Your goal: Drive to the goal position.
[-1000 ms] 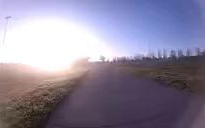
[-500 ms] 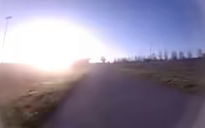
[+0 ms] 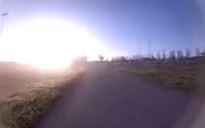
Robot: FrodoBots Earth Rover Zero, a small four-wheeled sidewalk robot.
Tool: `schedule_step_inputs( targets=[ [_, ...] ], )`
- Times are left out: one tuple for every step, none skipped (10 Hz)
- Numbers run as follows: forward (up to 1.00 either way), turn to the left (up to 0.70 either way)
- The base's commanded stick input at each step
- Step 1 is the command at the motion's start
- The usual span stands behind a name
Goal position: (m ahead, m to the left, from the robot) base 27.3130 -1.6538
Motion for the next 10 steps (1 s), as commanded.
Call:
schedule_step_inputs(
  targets=[
    [1.00,0.00],
    [1.00,0.00],
    [1.00,0.00],
    [1.00,0.00],
    [1.00,0.00],
    [1.00,0.00],
    [1.00,0.00],
    [1.00,0.00],
    [1.00,0.00],
    [1.00,0.00]
  ],
)
